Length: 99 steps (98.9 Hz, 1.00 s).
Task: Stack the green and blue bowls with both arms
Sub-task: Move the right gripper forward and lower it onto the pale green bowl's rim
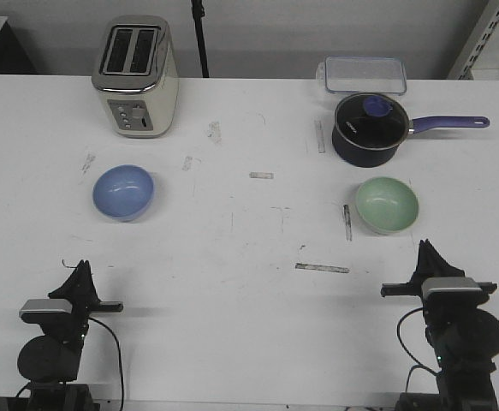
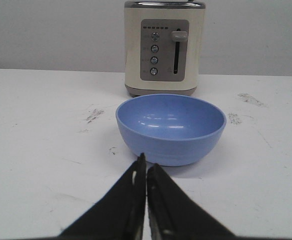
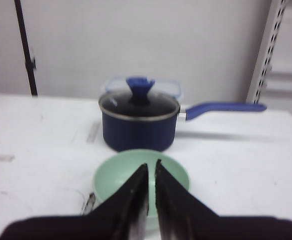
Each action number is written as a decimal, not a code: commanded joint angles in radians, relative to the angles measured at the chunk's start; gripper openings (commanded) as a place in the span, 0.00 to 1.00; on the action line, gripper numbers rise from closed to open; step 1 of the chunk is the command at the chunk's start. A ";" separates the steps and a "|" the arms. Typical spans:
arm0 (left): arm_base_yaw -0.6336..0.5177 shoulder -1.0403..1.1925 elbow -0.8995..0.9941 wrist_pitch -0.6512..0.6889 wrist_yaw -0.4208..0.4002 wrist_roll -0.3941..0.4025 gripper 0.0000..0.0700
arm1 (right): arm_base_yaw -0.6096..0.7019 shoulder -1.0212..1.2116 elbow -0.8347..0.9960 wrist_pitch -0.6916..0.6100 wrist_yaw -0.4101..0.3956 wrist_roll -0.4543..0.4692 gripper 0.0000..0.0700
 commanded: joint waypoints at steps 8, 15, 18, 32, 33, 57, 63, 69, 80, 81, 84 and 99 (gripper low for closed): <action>0.001 -0.002 -0.023 0.016 0.001 0.008 0.00 | -0.002 0.134 0.069 -0.020 0.001 -0.008 0.02; 0.001 -0.002 -0.023 0.016 0.001 0.008 0.00 | -0.002 0.207 0.101 -0.034 0.001 0.000 0.02; 0.001 -0.002 -0.023 0.016 0.001 0.008 0.00 | -0.002 0.235 0.116 -0.045 0.001 0.009 0.02; 0.001 -0.002 -0.023 0.016 0.001 0.008 0.00 | -0.002 0.360 0.214 -0.180 0.003 0.029 0.02; 0.001 -0.002 -0.023 0.016 0.001 0.008 0.00 | -0.002 0.370 0.223 -0.192 0.005 0.029 0.02; 0.001 -0.002 -0.023 0.016 0.001 0.008 0.00 | -0.013 0.625 0.449 -0.443 0.050 0.031 0.02; 0.001 -0.002 -0.023 0.016 0.001 0.008 0.00 | -0.016 0.686 0.504 -0.488 0.050 0.052 0.02; 0.001 -0.002 -0.023 0.016 0.001 0.008 0.00 | -0.018 0.742 0.558 -0.527 0.050 0.085 0.02; 0.001 -0.002 -0.023 0.016 0.001 0.008 0.00 | -0.039 0.842 0.645 -0.579 0.048 0.175 0.02; 0.001 -0.002 -0.023 0.016 0.001 0.008 0.00 | -0.042 0.851 0.653 -0.584 0.047 0.181 0.02; 0.001 -0.002 -0.023 0.016 0.001 0.008 0.00 | -0.051 0.878 0.676 -0.596 0.046 0.190 0.02; 0.001 -0.002 -0.023 0.016 0.001 0.008 0.00 | -0.097 1.006 0.785 -0.643 0.047 0.236 0.20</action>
